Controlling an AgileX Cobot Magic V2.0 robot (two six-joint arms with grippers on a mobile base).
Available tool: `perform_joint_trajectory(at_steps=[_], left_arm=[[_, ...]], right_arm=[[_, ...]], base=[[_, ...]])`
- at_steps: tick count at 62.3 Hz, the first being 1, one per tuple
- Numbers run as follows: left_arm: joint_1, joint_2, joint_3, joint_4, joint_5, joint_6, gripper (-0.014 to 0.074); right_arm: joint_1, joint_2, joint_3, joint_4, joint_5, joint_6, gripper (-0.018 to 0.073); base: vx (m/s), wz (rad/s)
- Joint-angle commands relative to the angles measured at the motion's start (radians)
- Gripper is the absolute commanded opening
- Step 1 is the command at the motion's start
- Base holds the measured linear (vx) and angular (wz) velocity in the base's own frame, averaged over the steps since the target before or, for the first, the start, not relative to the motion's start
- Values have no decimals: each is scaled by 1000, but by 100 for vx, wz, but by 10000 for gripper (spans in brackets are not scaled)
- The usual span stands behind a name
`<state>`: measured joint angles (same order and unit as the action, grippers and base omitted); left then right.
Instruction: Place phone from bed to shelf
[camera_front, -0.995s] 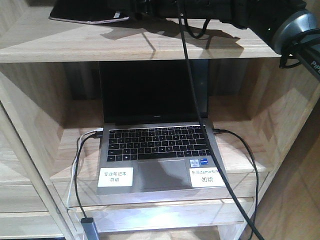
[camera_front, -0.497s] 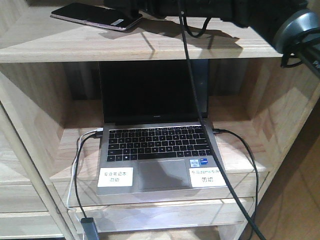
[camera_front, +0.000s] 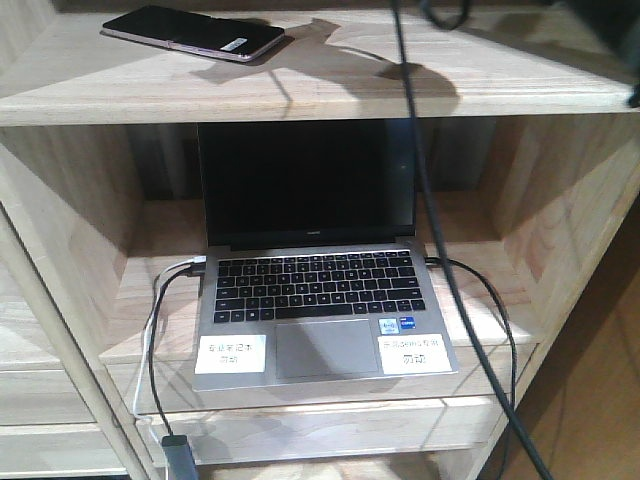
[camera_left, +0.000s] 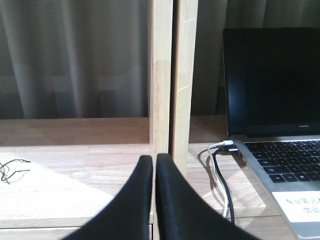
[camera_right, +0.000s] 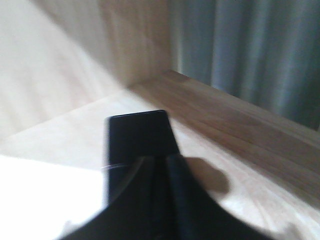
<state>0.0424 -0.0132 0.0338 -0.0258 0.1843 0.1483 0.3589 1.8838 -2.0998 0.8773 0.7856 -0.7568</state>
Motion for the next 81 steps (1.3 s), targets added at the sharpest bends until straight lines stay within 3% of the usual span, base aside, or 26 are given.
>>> perform_joint_trajectory(at_steps=[1,8,27,49,81], left_arm=[[-4,-13,-21,-9,-72,-6,1],[-4,-13,-21,-9,-72,-6,1],[-4,-13,-21,-9,-72,-6,1],[-4,-13,-21,-9,-72,-6,1],[-4,-13,-21,-9,-72,-6,1]], right_arm=[[-3,-101,-6,21,-18,10,-8],[-3,-179,91,20,-48,5,-6],[-3,-465,551,10,-296,-64,-6],[-3,-856,998,1,-480,-67,-6],[-3,-1432,1534,-2,-499,-56,-6]], base=[[0,0],[0,0],[0,0],[0,0],[0,0]])
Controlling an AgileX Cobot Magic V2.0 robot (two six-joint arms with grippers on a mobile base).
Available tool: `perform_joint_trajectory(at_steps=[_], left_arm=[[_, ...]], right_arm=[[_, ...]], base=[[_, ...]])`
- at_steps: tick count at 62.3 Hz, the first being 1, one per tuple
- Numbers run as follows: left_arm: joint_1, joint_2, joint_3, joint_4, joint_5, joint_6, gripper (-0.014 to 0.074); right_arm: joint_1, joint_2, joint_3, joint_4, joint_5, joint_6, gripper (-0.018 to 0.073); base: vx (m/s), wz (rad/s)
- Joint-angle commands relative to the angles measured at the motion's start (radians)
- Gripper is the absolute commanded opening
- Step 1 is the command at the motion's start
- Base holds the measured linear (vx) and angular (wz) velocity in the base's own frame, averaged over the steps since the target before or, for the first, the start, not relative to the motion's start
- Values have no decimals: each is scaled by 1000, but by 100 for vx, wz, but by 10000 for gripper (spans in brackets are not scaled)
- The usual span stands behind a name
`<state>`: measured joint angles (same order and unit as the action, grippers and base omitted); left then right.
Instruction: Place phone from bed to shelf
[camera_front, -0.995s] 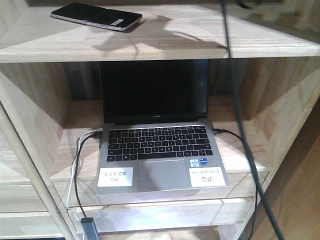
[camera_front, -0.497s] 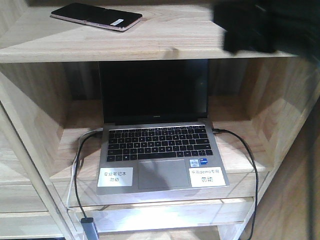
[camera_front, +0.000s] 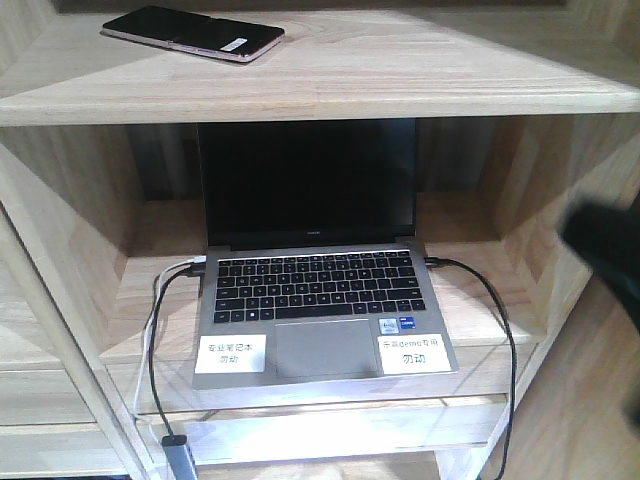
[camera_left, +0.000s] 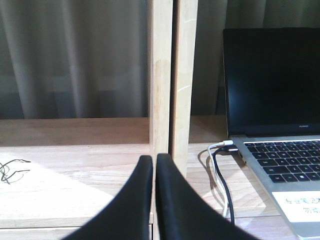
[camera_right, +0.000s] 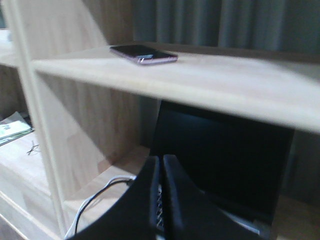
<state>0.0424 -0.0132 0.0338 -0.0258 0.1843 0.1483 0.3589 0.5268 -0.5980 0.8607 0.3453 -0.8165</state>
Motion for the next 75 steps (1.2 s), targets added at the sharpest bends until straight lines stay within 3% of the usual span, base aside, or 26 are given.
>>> perform_joint_trajectory(at_steps=[1,23,75], left_arm=[[-4,-13,-21,-9,-72,-6,1],[-4,-13,-21,-9,-72,-6,1],[-4,-13,-21,-9,-72,-6,1]], right_arm=[[-3,-90,50,15,-59,4,-6],[-3,-321,252,15,-60,1,-6],[-3,-322,255,18,-72,1,-6]], base=[[0,0],[0,0],[0,0]])
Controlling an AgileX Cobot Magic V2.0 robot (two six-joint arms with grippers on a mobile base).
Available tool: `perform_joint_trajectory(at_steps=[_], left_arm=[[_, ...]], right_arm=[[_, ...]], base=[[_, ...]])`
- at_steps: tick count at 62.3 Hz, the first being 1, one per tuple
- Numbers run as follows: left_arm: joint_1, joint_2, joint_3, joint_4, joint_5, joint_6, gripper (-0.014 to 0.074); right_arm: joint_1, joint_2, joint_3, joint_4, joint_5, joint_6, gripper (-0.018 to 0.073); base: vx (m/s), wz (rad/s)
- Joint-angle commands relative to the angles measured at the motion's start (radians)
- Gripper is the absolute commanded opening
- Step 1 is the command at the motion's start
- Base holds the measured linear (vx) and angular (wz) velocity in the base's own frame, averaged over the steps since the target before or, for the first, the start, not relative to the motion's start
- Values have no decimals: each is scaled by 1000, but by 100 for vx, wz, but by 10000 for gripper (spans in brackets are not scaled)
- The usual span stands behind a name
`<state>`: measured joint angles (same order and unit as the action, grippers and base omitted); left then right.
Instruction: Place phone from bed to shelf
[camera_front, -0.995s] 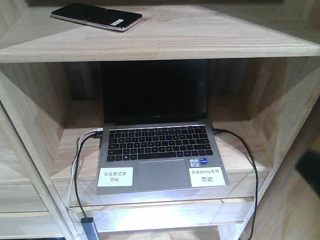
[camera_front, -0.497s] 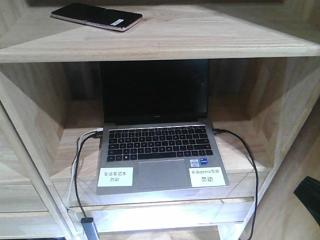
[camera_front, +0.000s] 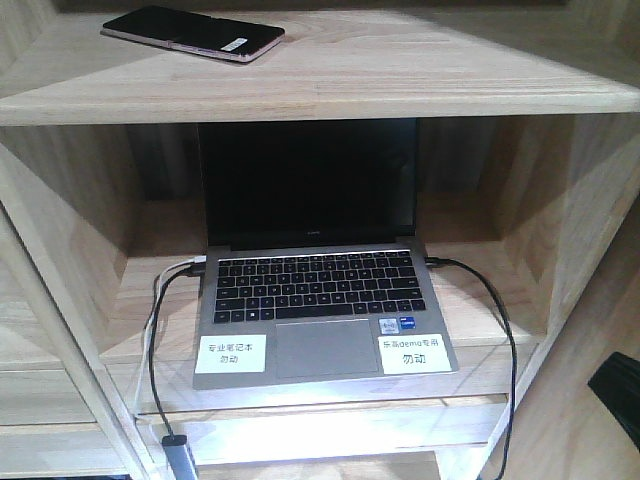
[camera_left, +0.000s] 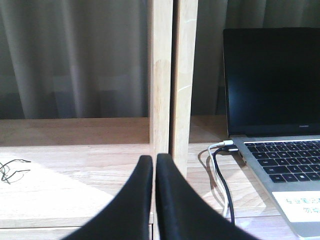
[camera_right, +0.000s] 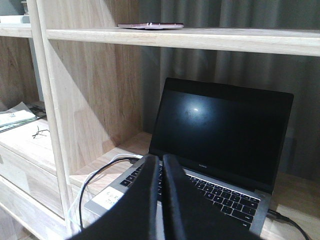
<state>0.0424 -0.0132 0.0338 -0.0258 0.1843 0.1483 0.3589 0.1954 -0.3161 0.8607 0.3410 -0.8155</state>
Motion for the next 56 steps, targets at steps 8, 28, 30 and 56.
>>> perform_joint_trajectory(at_steps=[8,28,30,56], left_arm=[[-4,-13,-21,-9,-72,-6,1],[-4,-13,-21,-9,-72,-6,1],[-4,-13,-21,-9,-72,-6,1],[-4,-13,-21,-9,-72,-6,1]], right_arm=[[-3,9,-27,-6,-72,8,-6],[-3,9,-27,-533,-73,546,-6],[-3,9,-27,-594,-73,612,-6],[-3,9,-27,-797,-154,803,-6]], base=[[0,0],[0,0],[0,0],[0,0]])
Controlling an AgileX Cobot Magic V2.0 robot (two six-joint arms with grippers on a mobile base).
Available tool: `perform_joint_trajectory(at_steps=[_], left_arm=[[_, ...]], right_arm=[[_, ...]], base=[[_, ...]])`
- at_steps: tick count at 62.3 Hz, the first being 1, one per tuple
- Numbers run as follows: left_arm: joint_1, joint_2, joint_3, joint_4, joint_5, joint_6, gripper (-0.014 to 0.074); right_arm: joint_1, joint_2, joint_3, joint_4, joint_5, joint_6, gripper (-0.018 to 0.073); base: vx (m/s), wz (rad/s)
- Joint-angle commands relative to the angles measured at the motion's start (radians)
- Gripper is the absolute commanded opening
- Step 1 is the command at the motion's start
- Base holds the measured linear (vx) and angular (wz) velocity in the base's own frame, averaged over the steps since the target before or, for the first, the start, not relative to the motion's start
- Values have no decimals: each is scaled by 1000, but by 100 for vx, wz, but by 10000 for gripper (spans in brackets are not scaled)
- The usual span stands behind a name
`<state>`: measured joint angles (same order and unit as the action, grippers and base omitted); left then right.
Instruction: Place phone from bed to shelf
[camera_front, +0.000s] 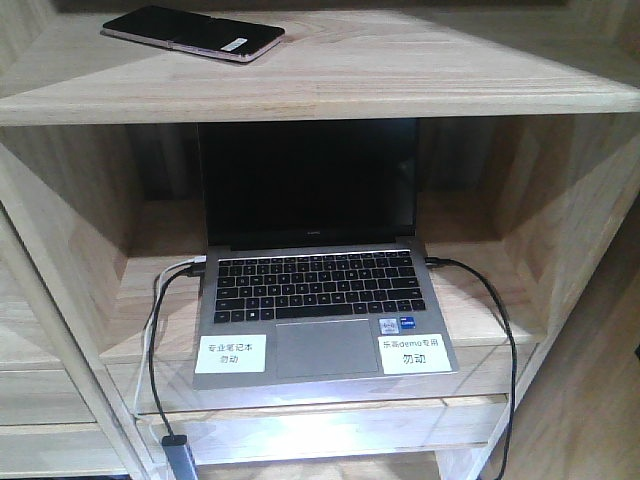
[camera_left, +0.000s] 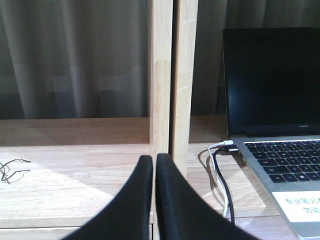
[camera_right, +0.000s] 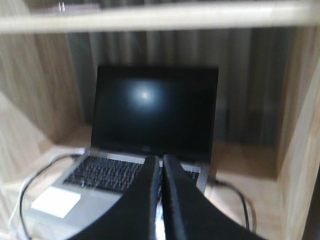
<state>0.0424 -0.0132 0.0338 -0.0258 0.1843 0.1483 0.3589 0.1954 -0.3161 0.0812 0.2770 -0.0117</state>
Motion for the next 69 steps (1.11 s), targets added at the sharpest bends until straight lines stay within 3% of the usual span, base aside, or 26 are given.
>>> perform_joint_trajectory(at_steps=[1,14,29,38,53,69], left_arm=[[-4,-13,-21,-9,-72,-6,1],[-4,-13,-21,-9,-72,-6,1],[-4,-13,-21,-9,-72,-6,1],[-4,-13,-21,-9,-72,-6,1],[-4,-13,-21,-9,-72,-6,1],[-4,-13,-21,-9,-72,-6,1]], right_arm=[[-3,9,-27,-18,-90,-2,-6],[-15,9,-9,-24,-98,-31,-6],[-183,-12,80,-22,-110,-20,-6],[-260,-101,167,-22,-190,-20,-6],[-271,-217,351,-12,-440,-14,-6],[-271,-218,348,-14,-339,-28,-6]], base=[[0,0],[0,0],[0,0],[0,0],[0,0],[0,0]])
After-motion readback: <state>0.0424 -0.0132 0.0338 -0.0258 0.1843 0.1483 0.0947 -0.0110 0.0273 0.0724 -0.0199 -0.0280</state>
